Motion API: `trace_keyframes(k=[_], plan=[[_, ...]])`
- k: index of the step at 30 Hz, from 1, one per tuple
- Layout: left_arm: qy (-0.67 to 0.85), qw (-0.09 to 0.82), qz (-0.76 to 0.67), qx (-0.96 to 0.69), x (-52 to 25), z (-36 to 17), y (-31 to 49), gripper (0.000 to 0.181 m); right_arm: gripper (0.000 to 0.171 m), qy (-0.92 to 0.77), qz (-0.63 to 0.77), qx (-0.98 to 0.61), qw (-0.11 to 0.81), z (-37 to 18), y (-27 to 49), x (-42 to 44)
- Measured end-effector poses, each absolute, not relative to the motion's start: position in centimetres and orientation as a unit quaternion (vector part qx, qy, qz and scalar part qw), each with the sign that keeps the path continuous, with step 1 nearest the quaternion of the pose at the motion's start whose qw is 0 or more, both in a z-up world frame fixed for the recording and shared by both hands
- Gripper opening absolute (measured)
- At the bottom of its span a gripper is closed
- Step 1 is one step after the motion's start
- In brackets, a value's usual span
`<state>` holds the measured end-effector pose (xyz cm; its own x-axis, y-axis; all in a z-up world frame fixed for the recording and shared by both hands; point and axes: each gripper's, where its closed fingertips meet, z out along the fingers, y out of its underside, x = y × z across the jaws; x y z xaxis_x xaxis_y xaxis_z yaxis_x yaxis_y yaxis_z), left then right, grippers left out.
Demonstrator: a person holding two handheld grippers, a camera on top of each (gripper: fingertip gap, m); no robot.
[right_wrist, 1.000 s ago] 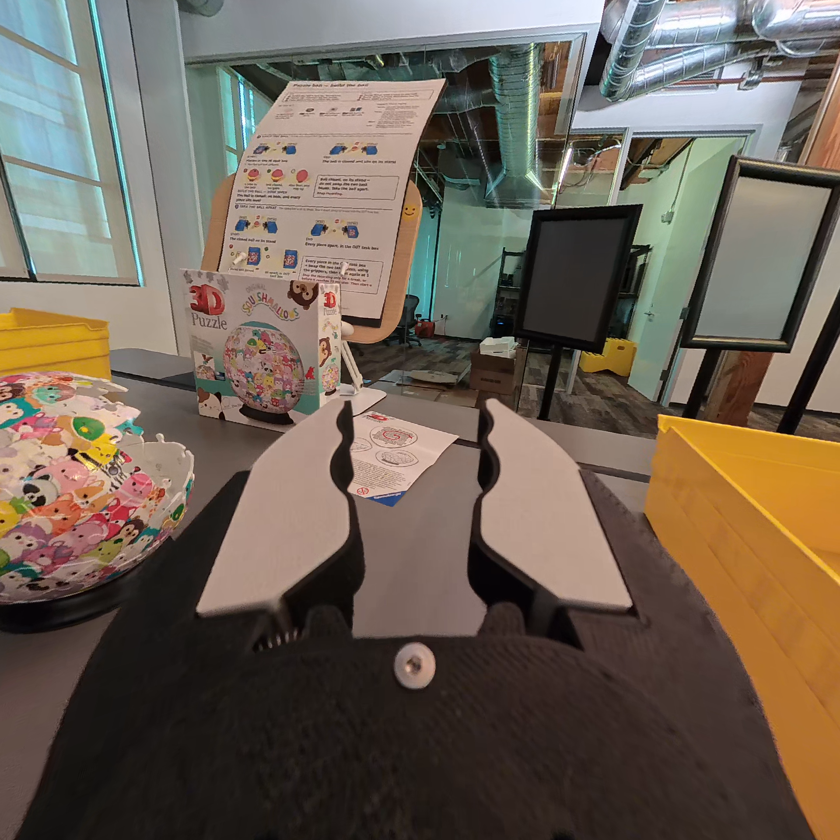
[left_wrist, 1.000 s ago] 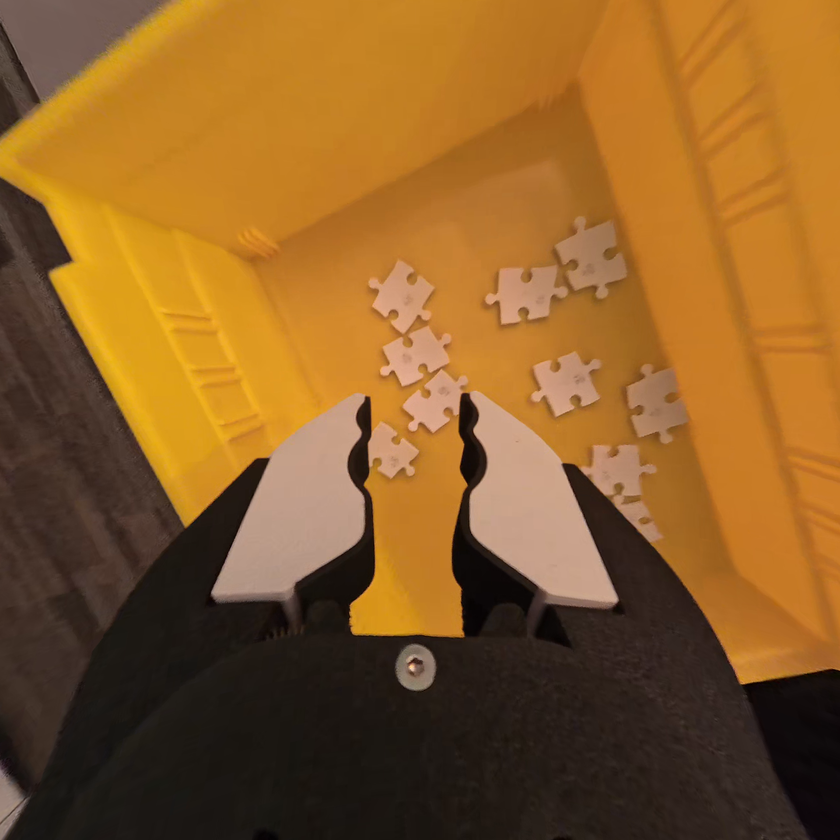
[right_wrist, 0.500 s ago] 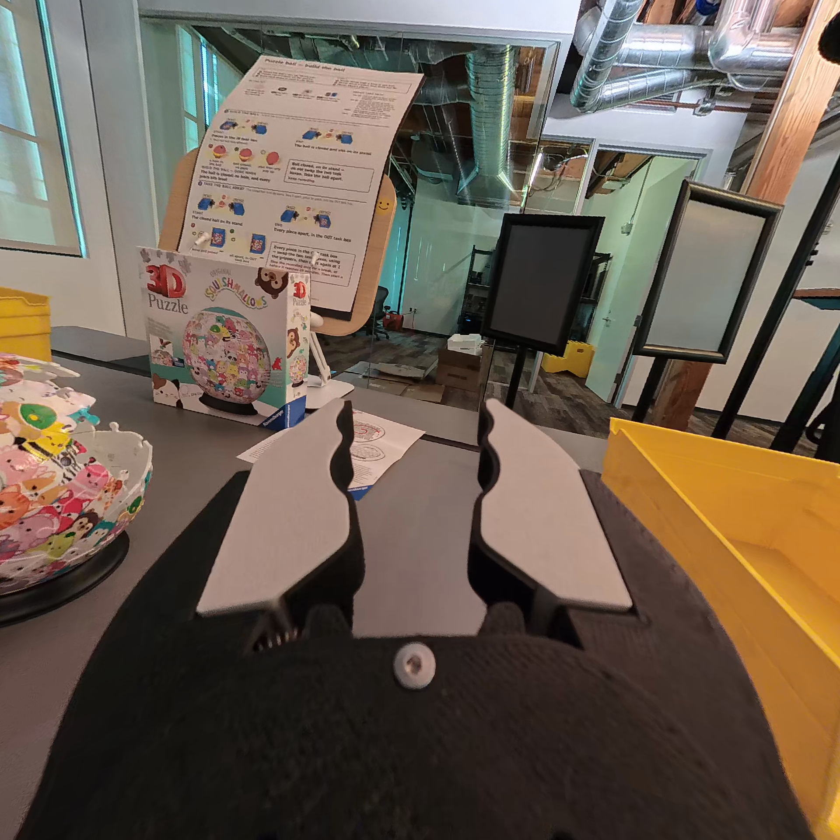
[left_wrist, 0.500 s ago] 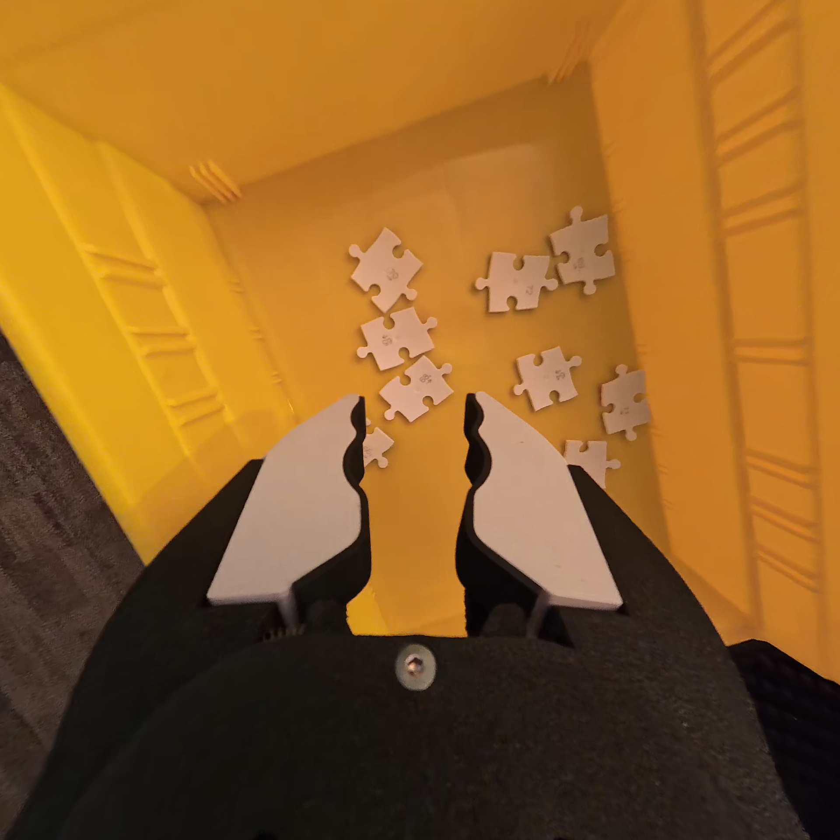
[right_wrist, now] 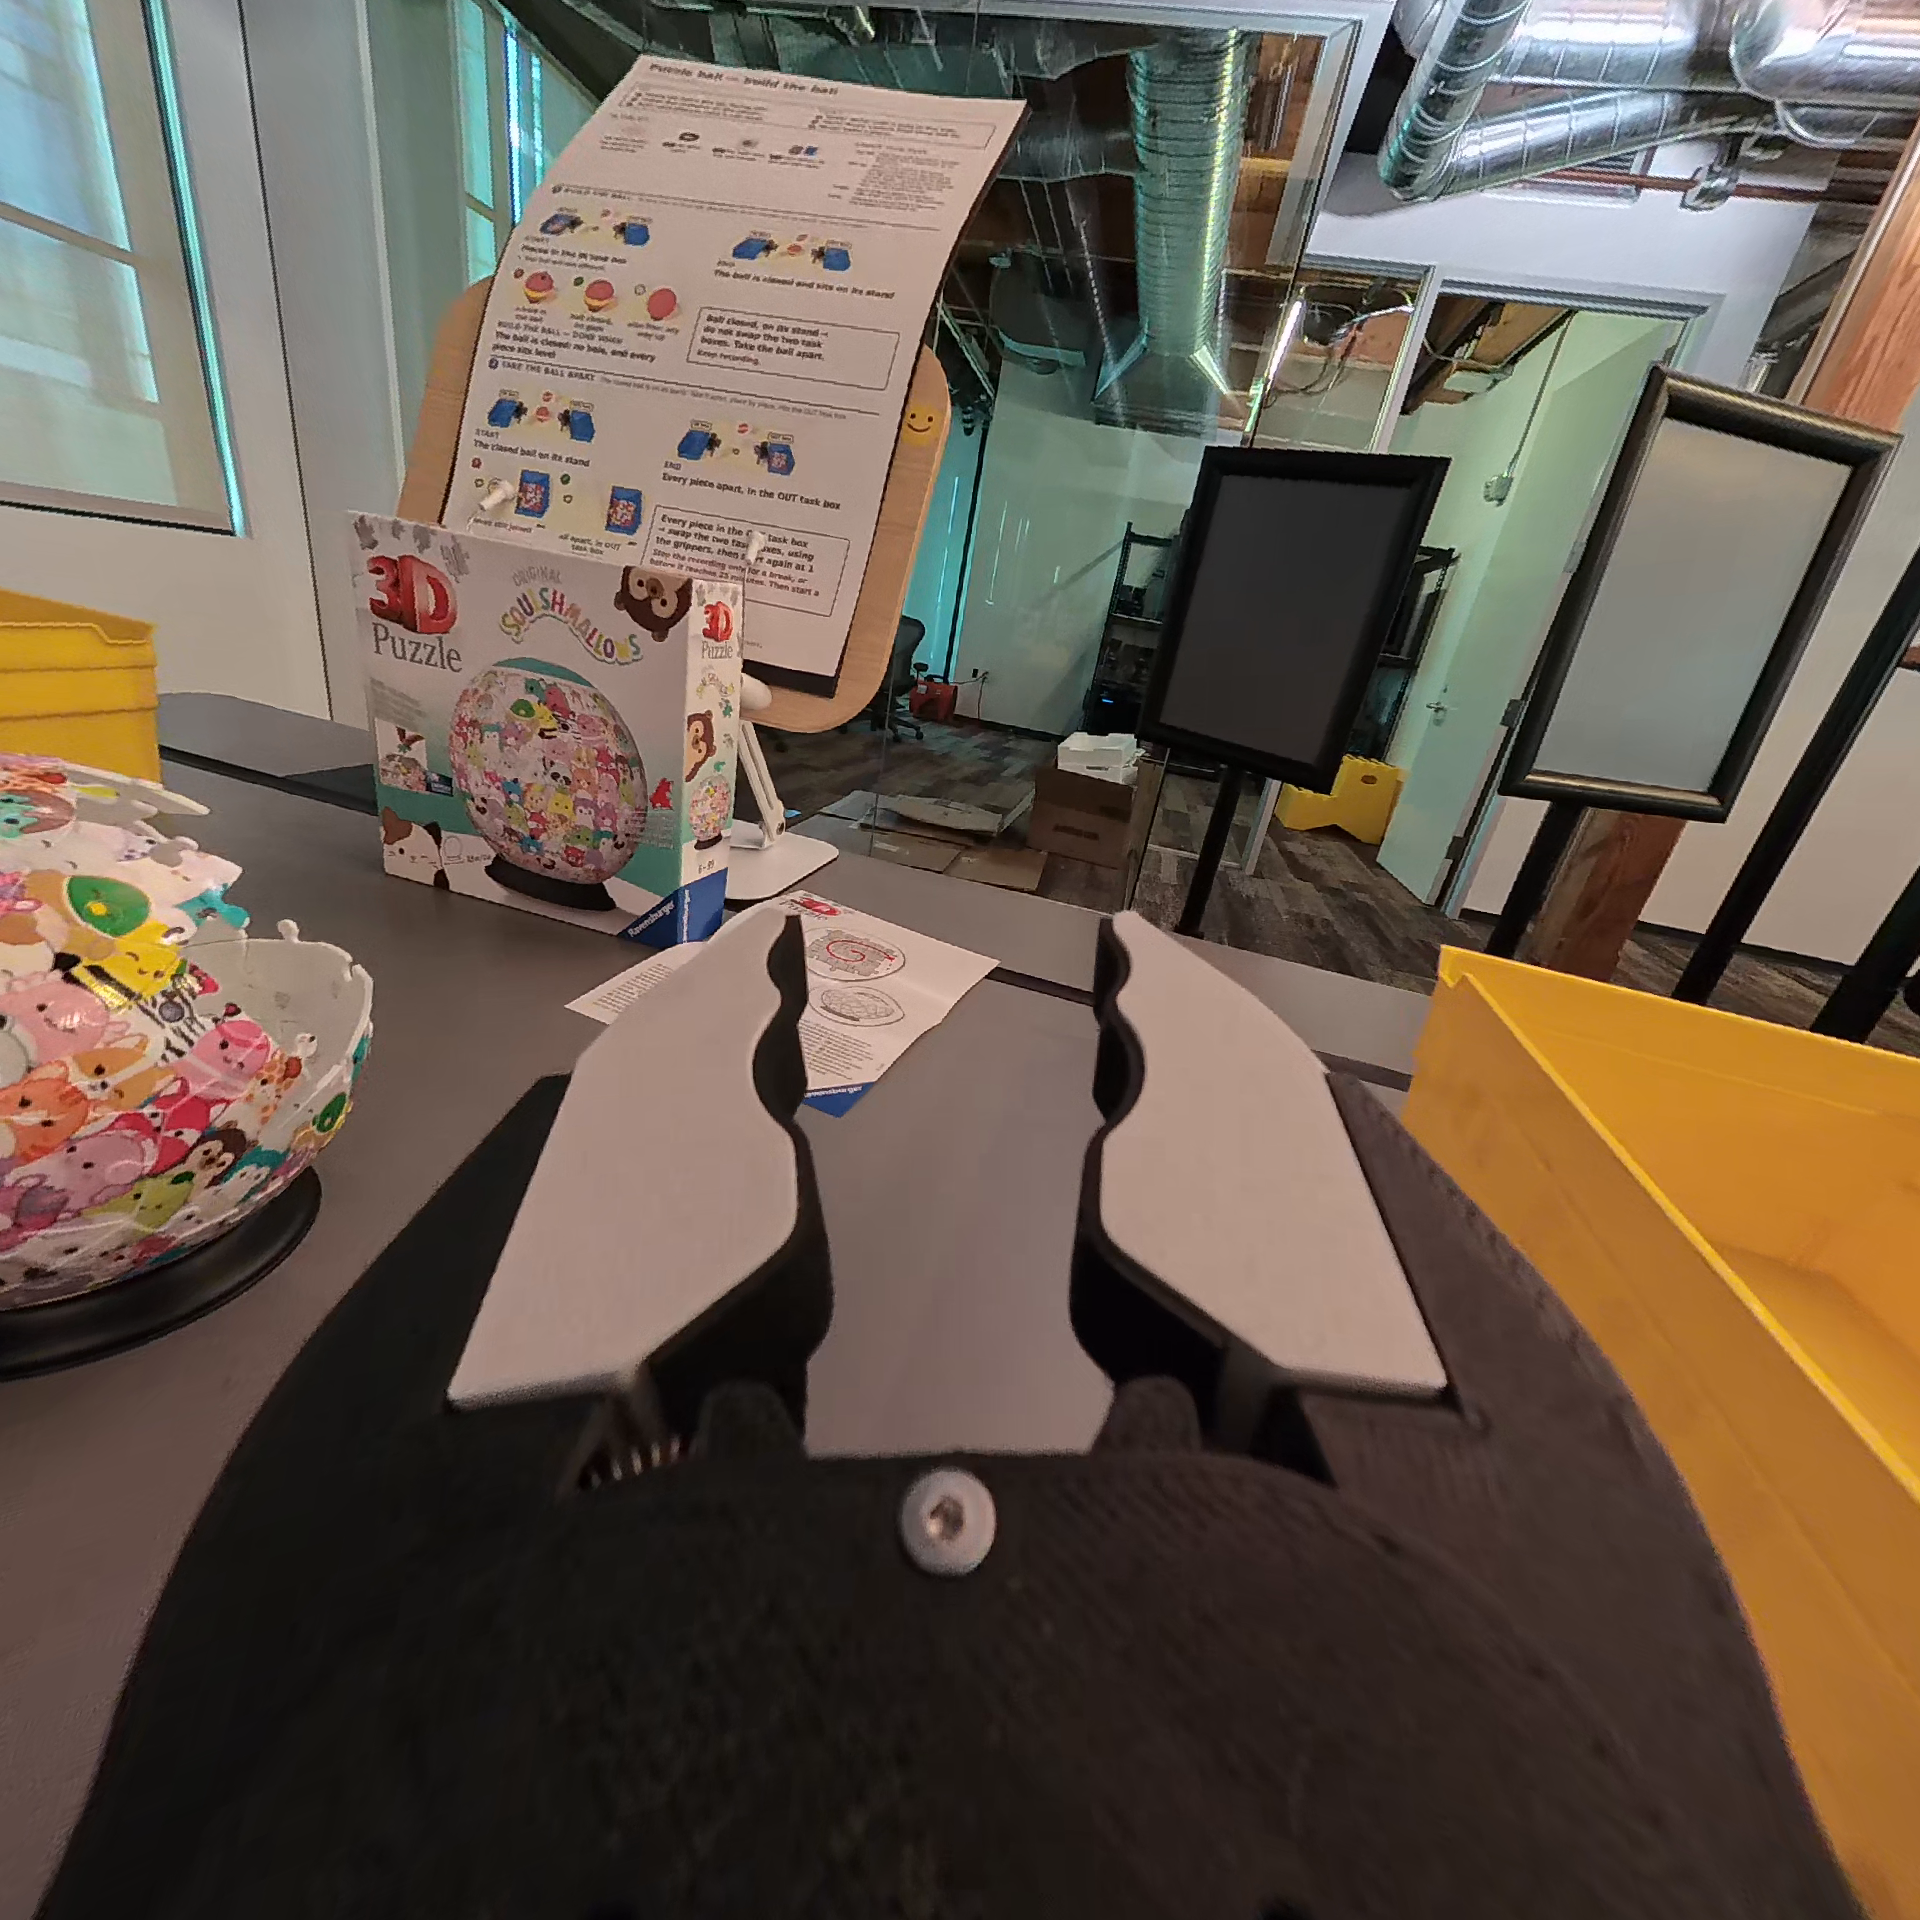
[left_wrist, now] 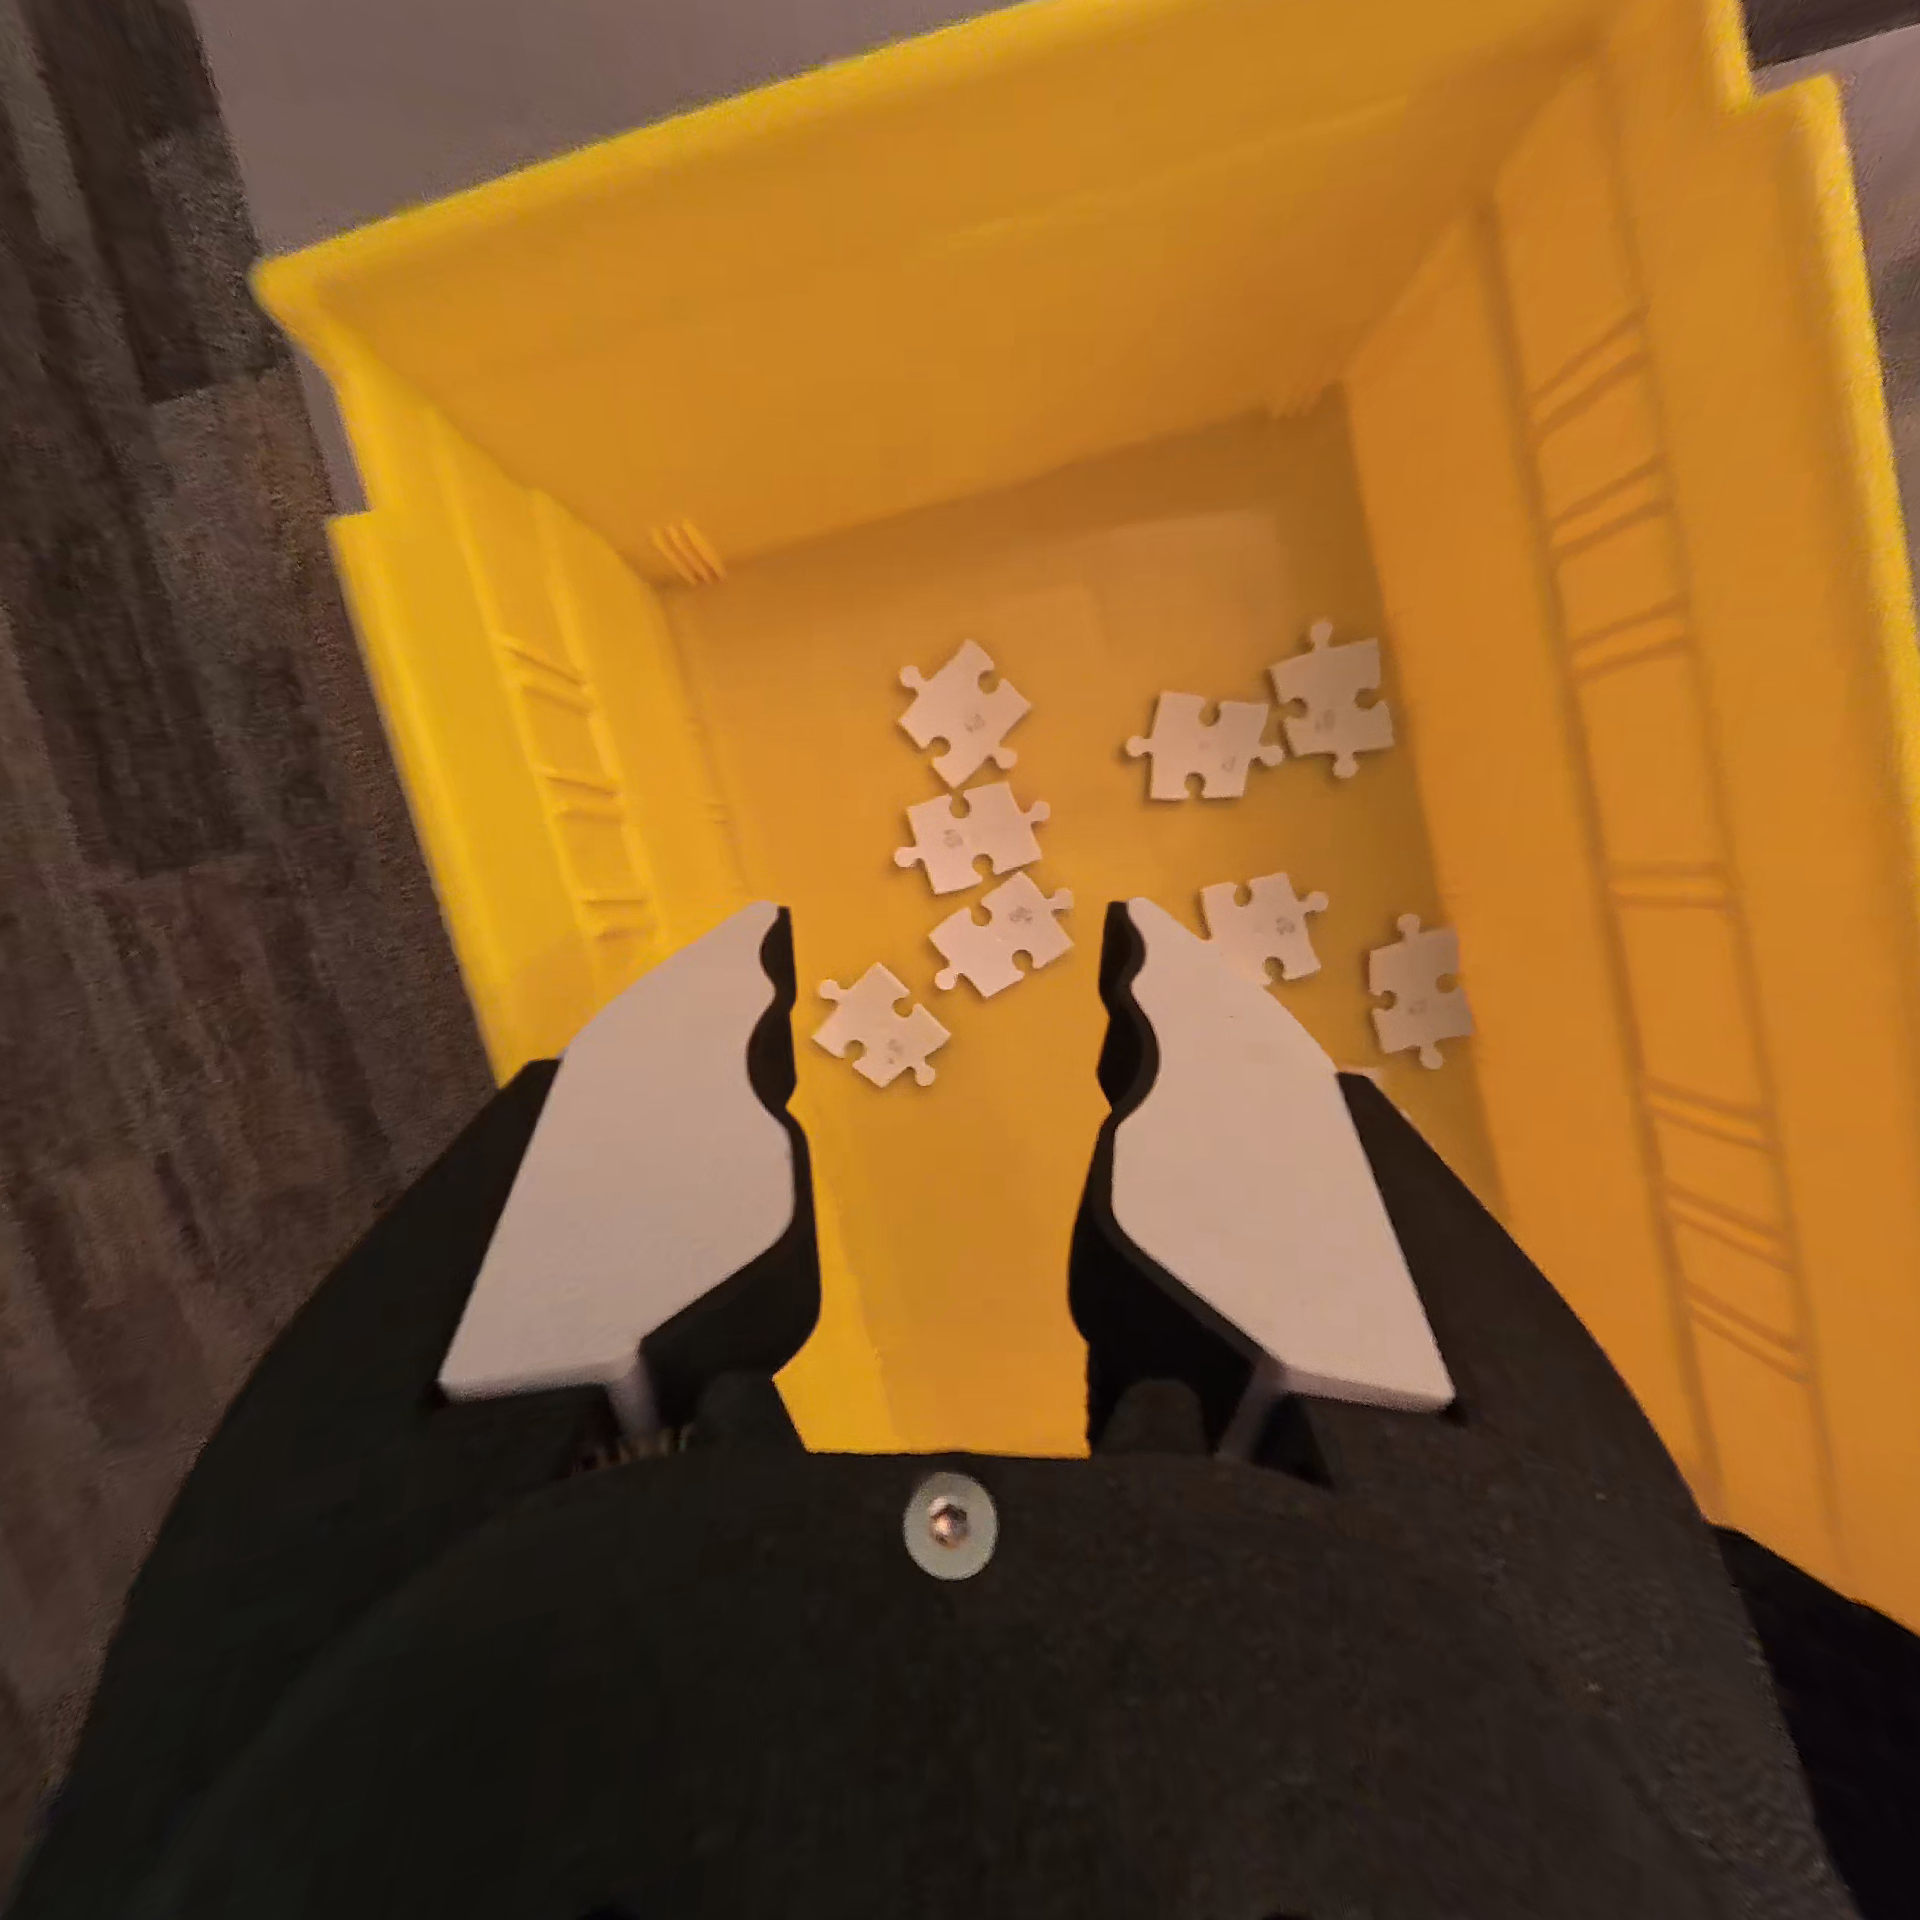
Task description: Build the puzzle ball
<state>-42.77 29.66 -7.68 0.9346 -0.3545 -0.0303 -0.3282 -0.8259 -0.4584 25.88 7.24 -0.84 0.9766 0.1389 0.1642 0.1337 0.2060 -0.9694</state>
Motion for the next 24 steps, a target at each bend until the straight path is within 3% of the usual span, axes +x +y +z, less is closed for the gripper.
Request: trace_keyframes(k=[2,5,12,24], plan=[[0.203,0.200,-0.063,-0.956,-41.5,-8.6,28.5,0.054,0.054,-0.105,0.004,-0.631,0.768,-0.9,7.3,26.0],[0.224,0.136,-0.095,-0.960,-40.1,-9.7,26.3,0.036,0.054,-0.097,0.008,-0.632,0.769,-1.0,7.4,26.3],[0.290,0.061,-0.095,-0.950,-38.6,-10.5,22.8,0.054,0.054,-0.077,0.018,-0.634,0.769,-1.2,7.5,26.9],[0.317,-0.038,-0.068,-0.945,-37.4,-13.0,20.2,0.060,0.054,-0.070,0.023,-0.634,0.770,-1.2,7.5,27.2]])
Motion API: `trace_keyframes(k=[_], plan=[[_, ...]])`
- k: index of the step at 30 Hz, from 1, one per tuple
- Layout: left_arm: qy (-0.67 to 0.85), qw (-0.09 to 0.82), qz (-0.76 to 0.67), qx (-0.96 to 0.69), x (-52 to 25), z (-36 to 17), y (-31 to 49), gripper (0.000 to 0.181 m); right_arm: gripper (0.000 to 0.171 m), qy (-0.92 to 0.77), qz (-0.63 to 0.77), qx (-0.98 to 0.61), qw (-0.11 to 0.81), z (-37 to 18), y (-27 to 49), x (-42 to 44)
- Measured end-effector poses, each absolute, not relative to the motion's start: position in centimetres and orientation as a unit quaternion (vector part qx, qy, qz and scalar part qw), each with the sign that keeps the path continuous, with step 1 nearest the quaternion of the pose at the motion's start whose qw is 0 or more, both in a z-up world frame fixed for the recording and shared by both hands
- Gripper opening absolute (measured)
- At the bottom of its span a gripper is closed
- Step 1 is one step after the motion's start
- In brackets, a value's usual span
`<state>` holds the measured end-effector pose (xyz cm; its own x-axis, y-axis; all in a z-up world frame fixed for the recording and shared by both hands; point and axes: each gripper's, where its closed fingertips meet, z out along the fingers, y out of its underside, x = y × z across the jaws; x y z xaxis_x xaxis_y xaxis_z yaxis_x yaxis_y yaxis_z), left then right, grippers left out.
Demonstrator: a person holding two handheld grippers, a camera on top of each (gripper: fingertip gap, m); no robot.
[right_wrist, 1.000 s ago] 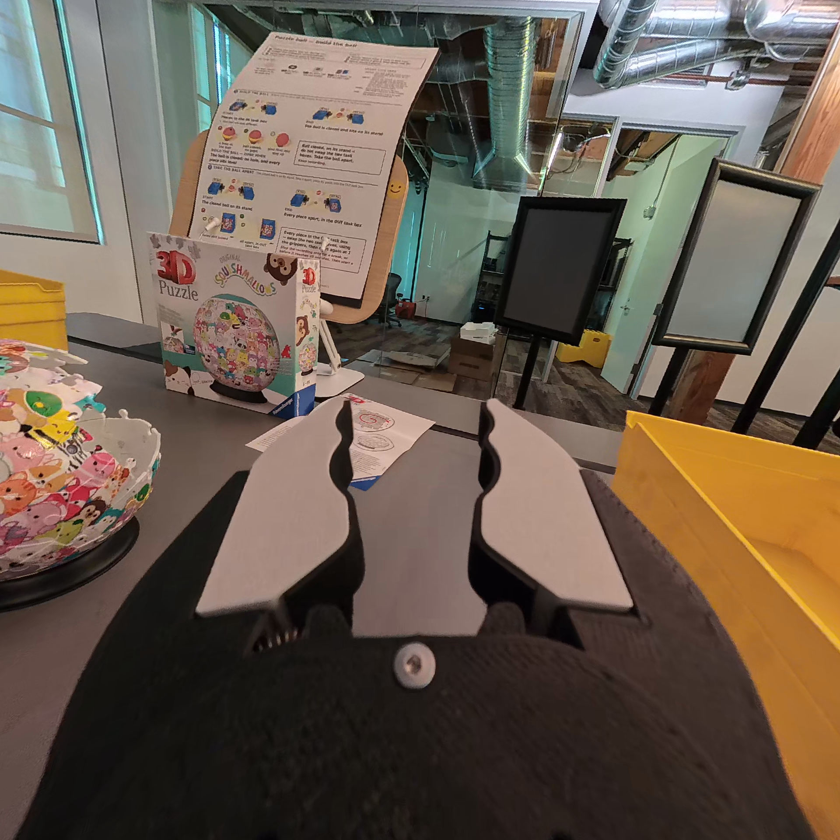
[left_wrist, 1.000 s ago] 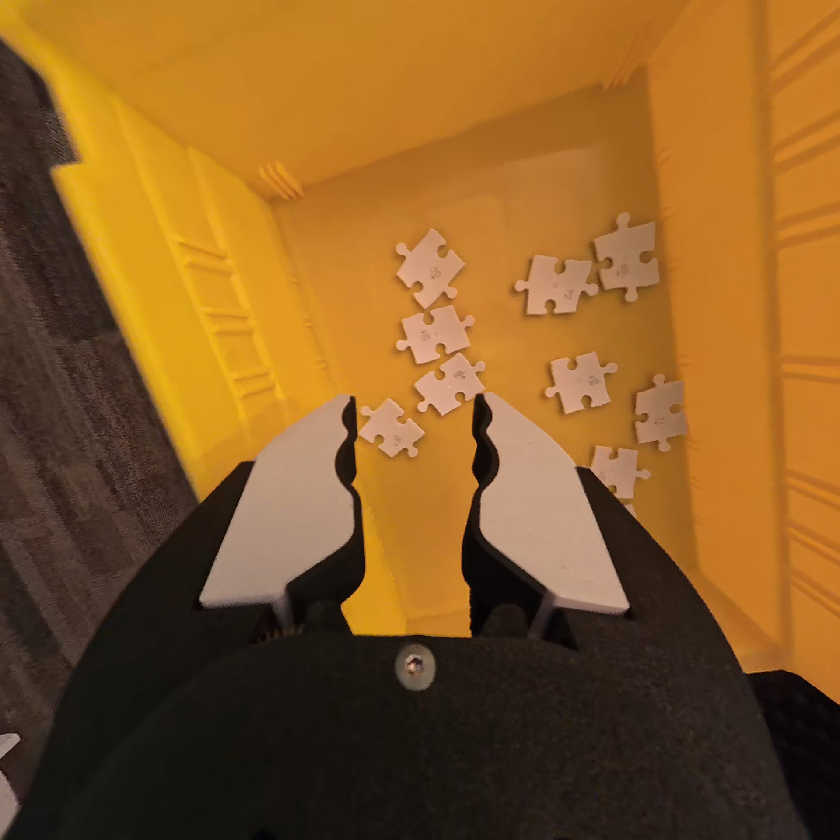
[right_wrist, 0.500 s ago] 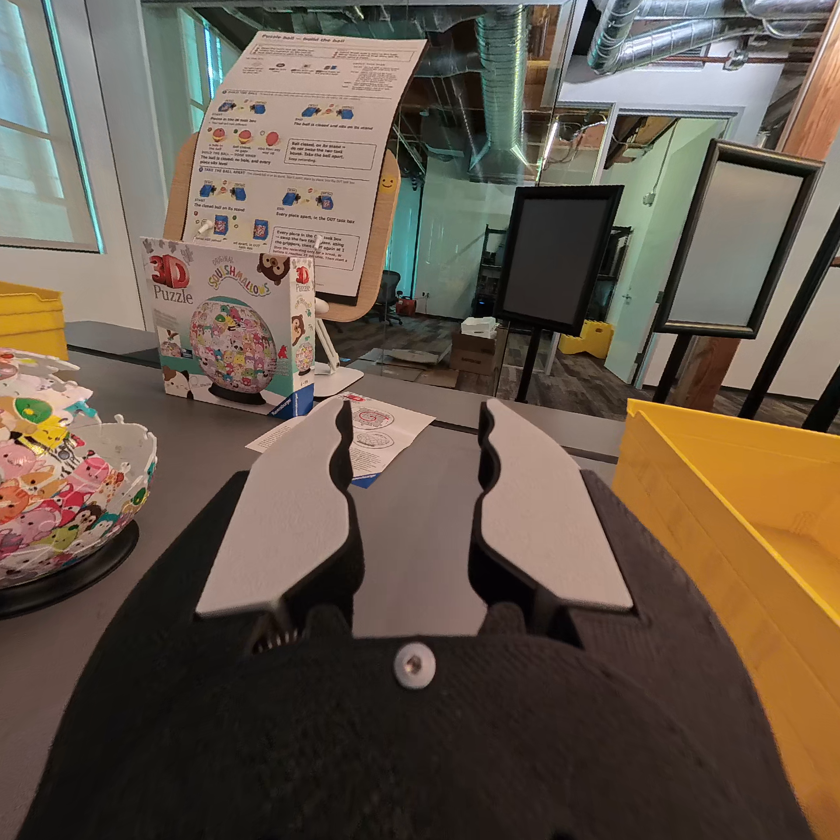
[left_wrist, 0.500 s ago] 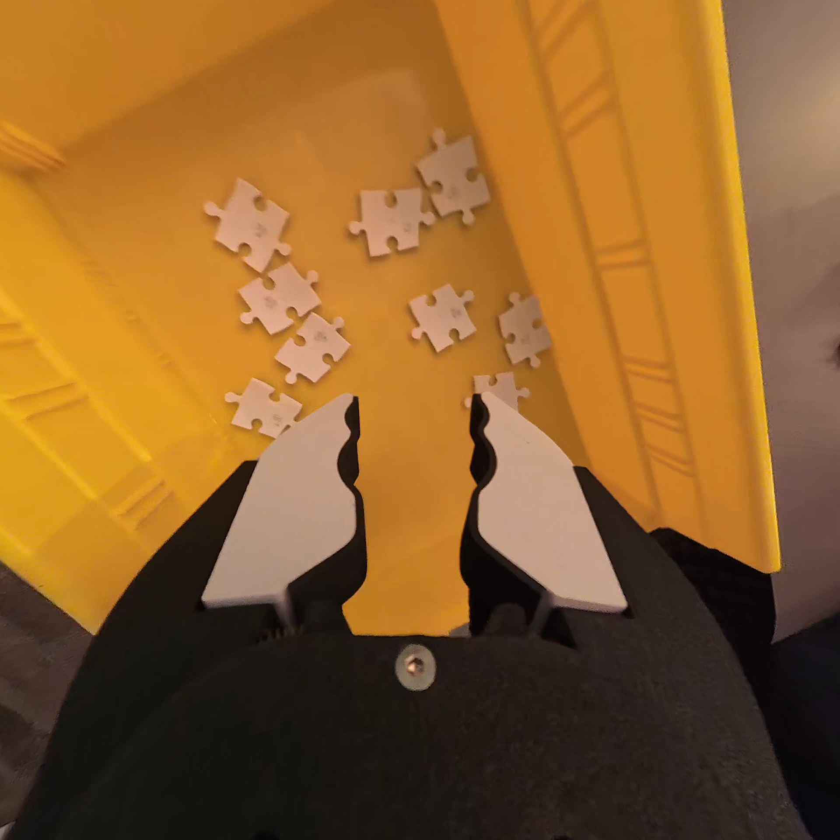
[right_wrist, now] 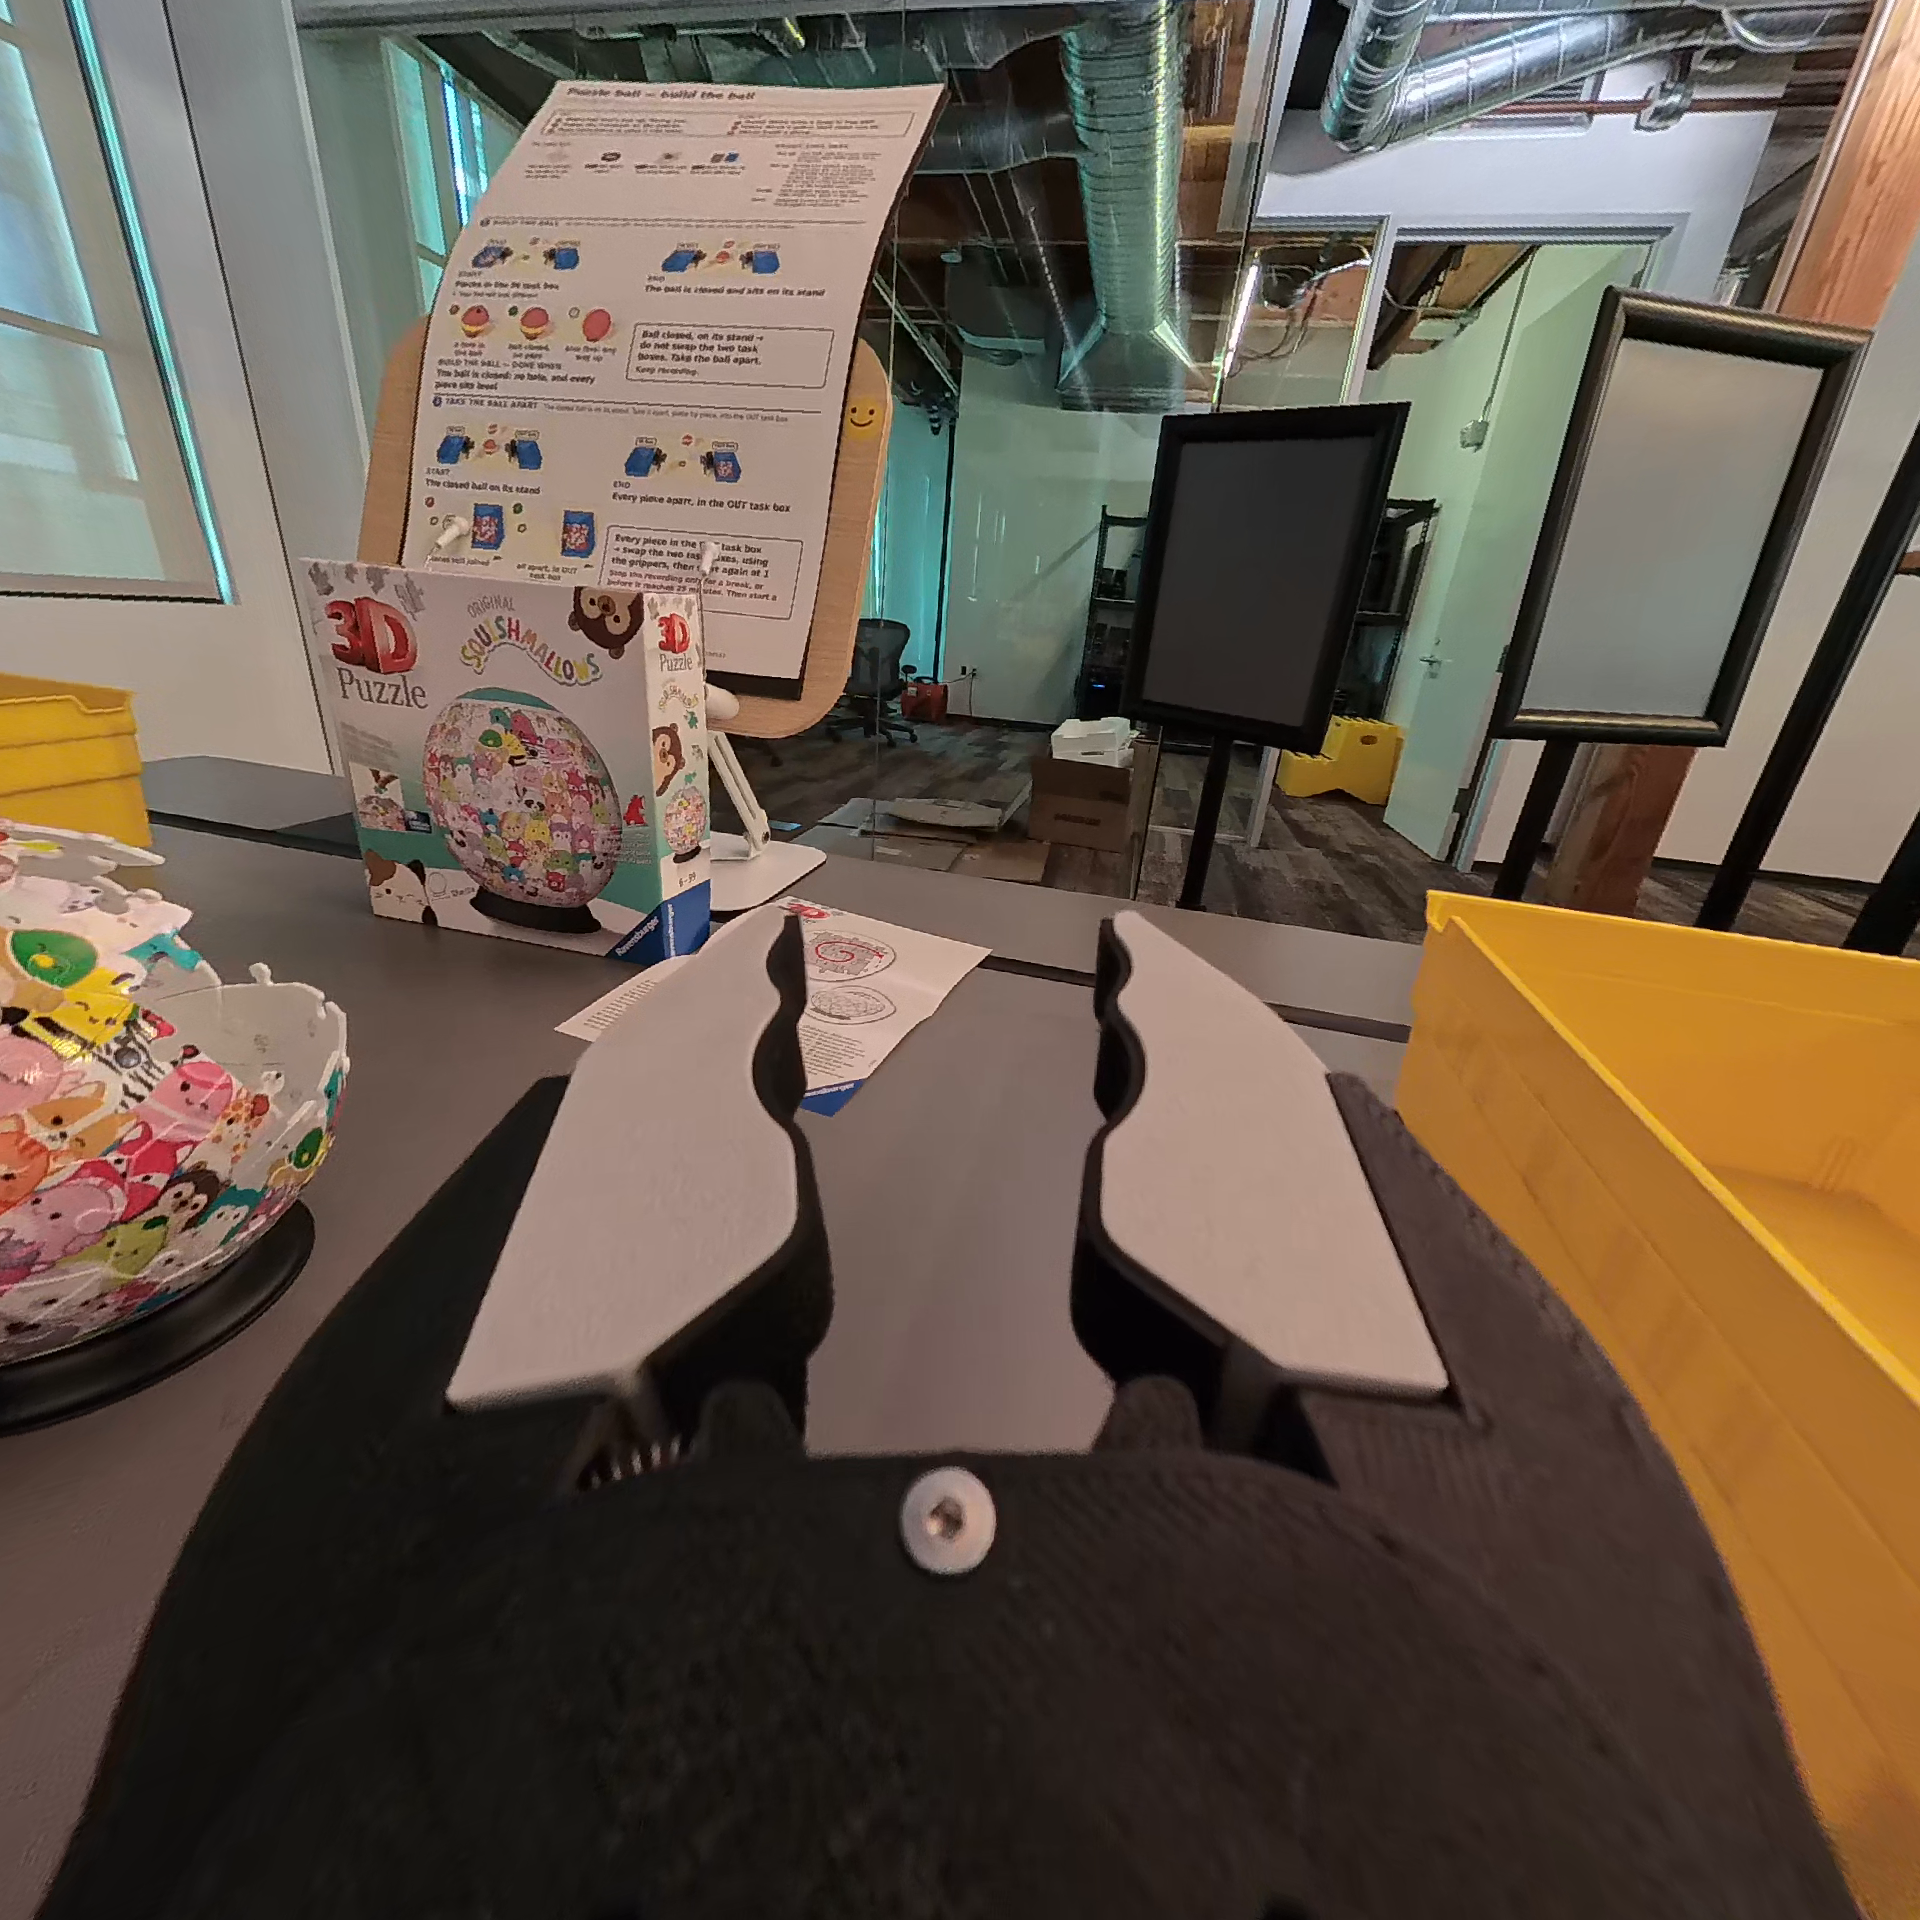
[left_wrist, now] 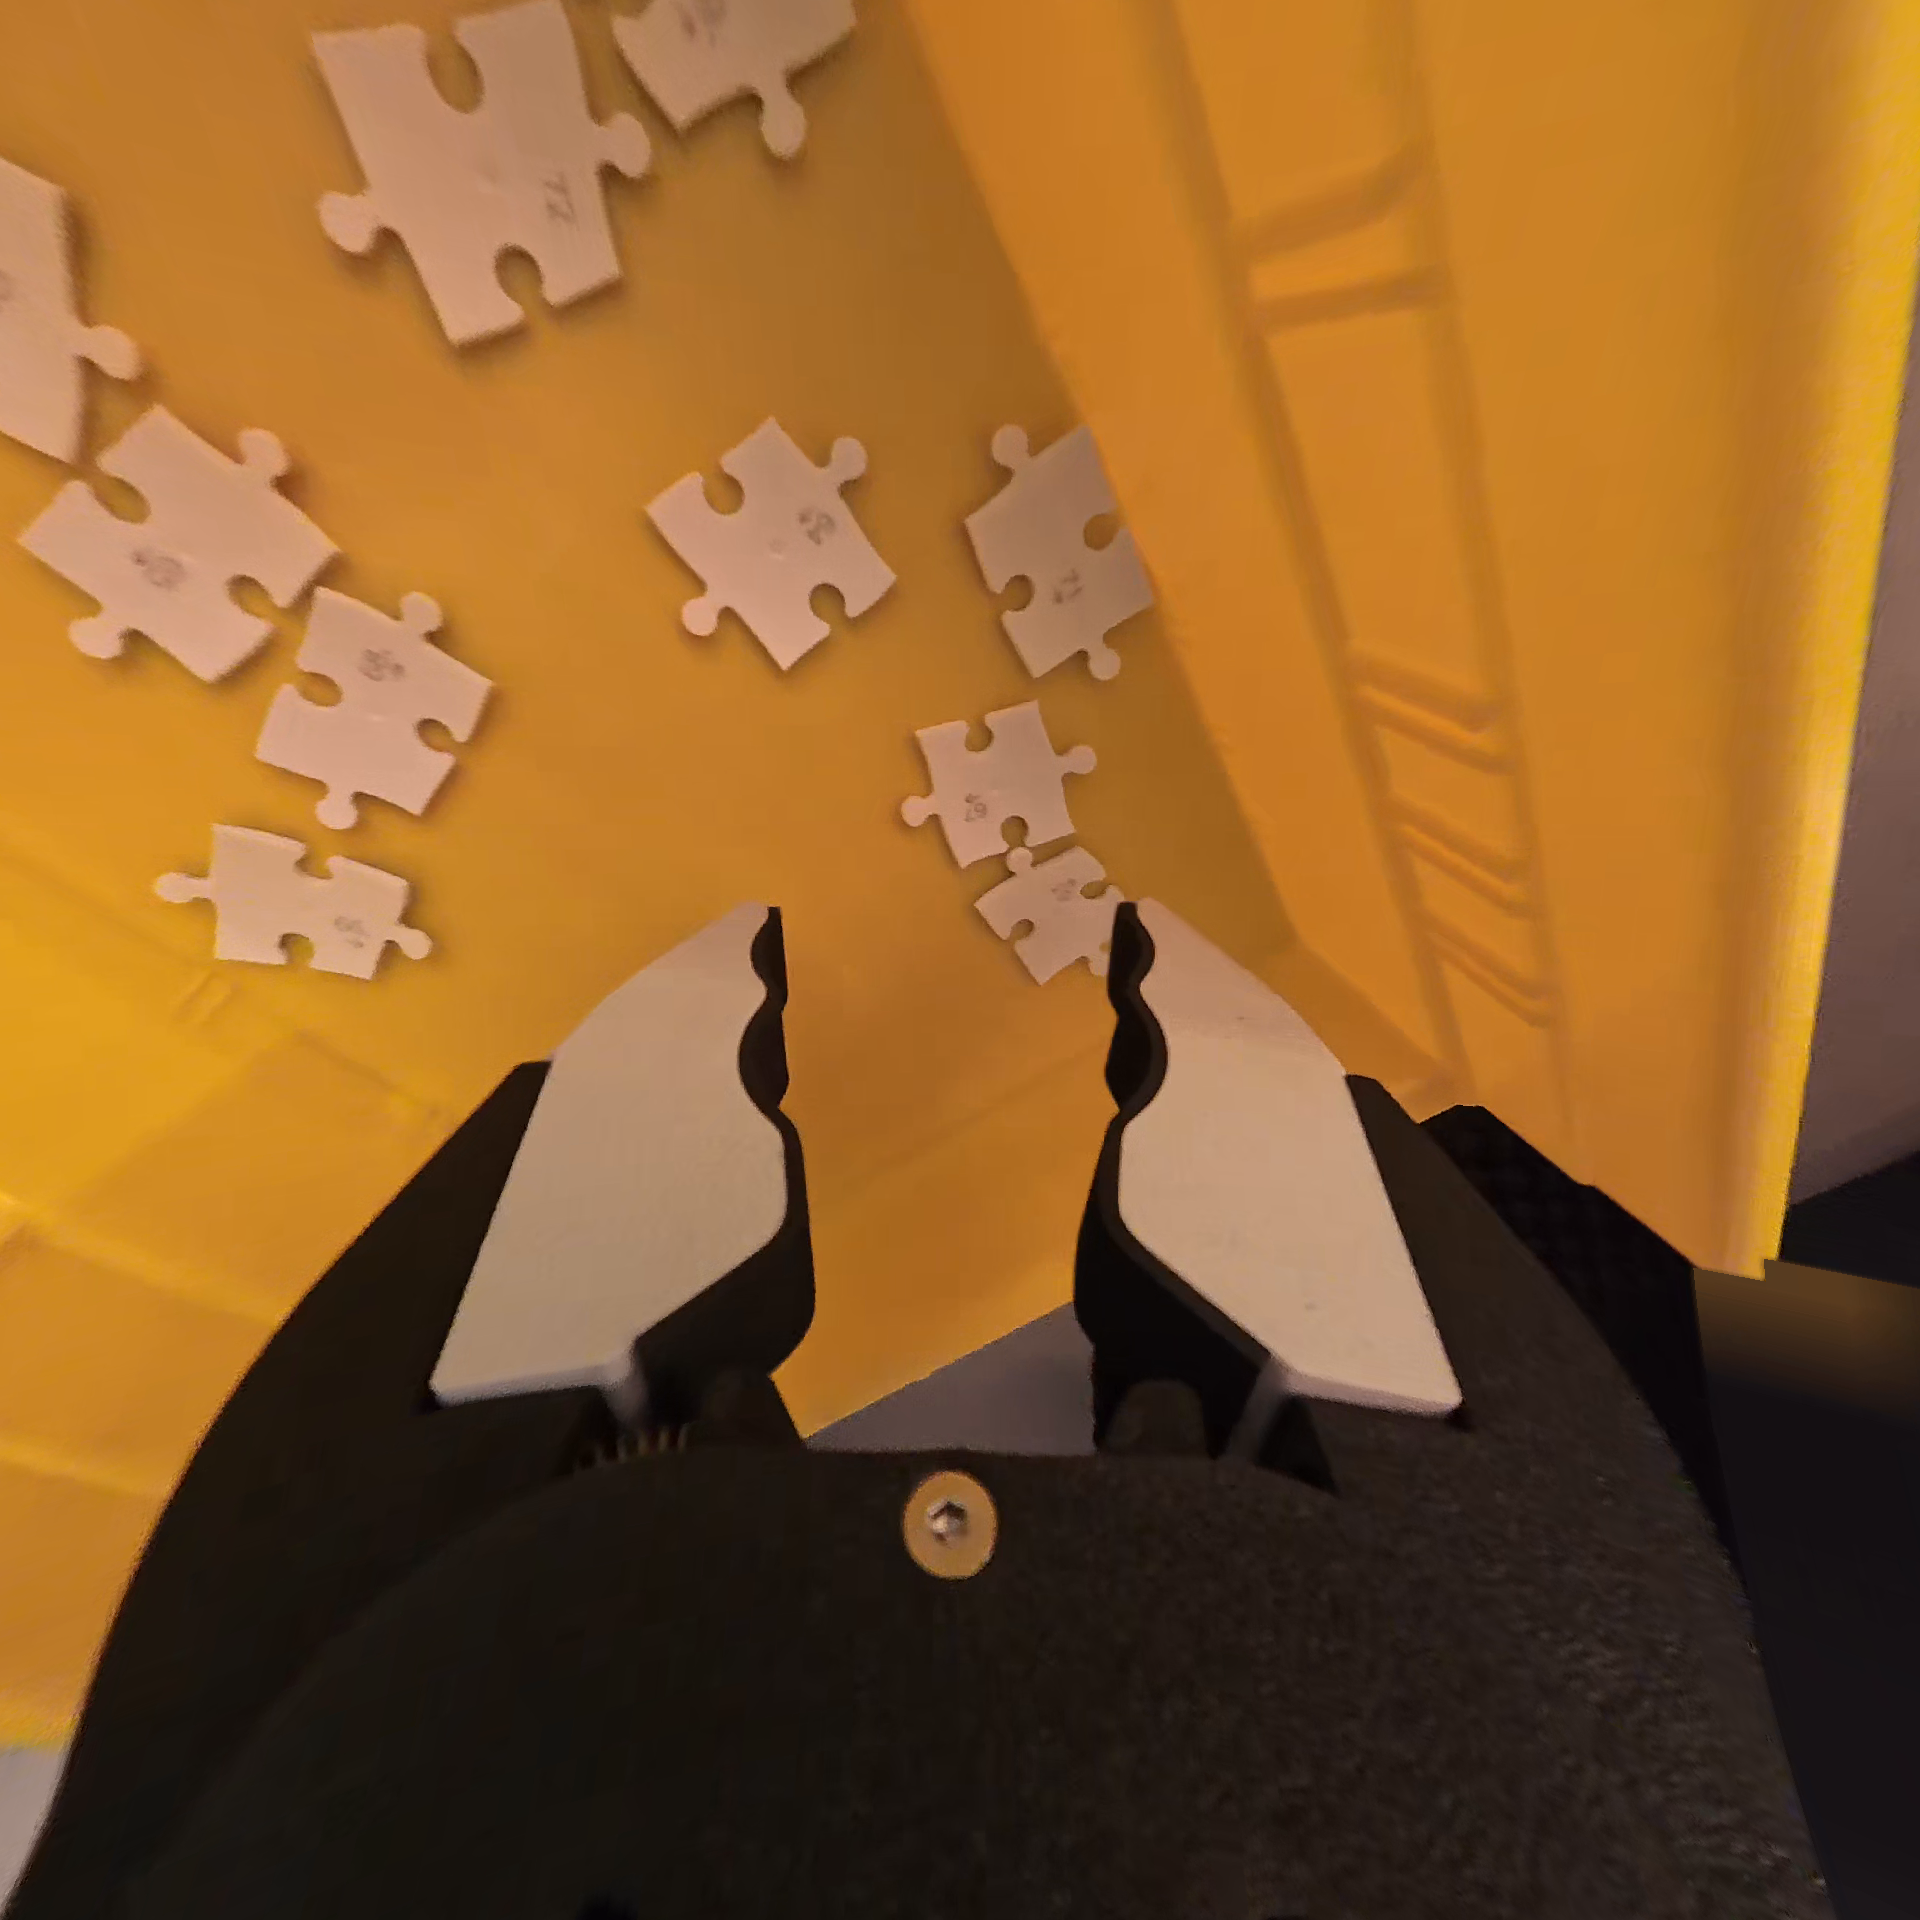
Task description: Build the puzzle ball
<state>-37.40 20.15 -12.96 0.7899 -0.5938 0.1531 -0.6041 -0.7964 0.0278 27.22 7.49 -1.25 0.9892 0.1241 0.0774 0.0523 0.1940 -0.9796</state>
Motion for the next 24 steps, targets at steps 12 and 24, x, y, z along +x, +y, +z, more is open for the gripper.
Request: trace_keyframes(k=[12,24], plan=[[-0.288,0.104,0.045,0.951,-38.2,-13.7,17.8,0.067,0.054,-0.072,0.028,-0.636,0.768,-1.3,7.6,27.1],[-0.235,0.157,0.001,0.959,-37.2,-15.1,17.0,0.055,0.054,-0.071,0.031,-0.634,0.769,-1.2,7.5,27.2]])
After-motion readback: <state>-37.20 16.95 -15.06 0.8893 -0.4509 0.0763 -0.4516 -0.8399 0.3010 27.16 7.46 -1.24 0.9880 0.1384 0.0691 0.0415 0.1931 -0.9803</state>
